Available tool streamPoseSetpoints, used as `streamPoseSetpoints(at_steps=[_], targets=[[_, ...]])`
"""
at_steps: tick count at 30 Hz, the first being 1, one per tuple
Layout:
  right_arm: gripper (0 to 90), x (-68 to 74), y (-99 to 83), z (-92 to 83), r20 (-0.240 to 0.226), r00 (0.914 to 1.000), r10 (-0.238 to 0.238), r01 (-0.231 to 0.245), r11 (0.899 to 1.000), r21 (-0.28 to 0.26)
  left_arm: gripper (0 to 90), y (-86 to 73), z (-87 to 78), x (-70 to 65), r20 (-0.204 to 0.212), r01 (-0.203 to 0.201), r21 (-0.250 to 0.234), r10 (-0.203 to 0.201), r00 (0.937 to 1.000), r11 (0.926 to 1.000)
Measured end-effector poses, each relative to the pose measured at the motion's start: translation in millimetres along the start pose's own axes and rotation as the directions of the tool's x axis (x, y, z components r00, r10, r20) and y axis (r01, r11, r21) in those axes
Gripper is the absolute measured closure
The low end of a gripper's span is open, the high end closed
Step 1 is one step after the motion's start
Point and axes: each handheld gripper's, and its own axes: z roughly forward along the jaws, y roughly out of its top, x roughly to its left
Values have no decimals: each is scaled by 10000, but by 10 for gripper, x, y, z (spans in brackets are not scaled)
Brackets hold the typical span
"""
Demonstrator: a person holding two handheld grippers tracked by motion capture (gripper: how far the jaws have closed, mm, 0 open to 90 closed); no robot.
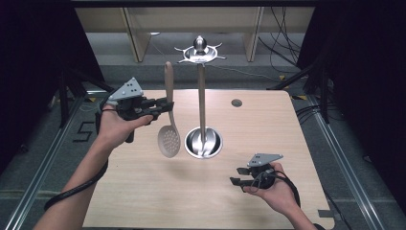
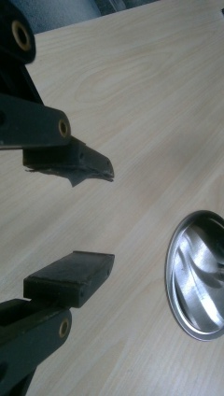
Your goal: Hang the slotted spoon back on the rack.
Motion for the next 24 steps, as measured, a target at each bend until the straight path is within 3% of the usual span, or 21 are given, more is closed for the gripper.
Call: streamPoseSetpoints(at_steps=[14,15,24], targets=[[521,11,7,3,-29,10000,-34,34,10000,14,749,119,42,31,68,34,63,-34,10000,10000],[521,28,5,1,-75,9999,148,-147,9999,51,749,130,45,34,90,24,72,-24,10000,10000],[520,24,5,0,-88,9999,102,-102,9999,41,748,162,81,34,335,101,184,-107,9994,9998]])
